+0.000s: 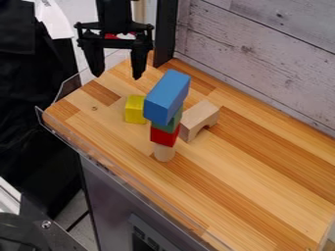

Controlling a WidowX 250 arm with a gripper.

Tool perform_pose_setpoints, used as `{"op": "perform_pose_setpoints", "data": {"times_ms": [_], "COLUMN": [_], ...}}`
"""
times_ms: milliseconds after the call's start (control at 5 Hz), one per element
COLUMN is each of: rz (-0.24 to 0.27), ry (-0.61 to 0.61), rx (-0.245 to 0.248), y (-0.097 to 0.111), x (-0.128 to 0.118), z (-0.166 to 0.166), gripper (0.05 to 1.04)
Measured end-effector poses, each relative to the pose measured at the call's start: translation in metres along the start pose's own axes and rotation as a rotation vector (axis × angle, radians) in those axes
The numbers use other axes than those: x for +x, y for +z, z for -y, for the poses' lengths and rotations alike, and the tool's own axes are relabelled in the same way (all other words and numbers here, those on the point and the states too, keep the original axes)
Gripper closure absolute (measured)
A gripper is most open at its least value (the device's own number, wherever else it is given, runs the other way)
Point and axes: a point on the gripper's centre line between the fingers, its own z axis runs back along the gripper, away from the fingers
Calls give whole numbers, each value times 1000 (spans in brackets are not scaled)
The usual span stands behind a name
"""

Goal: Move the yellow cube on top of the blue rectangle

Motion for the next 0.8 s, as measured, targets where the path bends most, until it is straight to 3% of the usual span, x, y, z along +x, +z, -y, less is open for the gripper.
{"op": "perform_pose_setpoints", "data": {"times_ms": [200, 800], "rz": [-17, -63], "ry": [-1, -51], "rx": [-4, 62], "y": [-7, -30], "x": [5, 10], "z": [5, 29], "gripper": [84, 84]}}
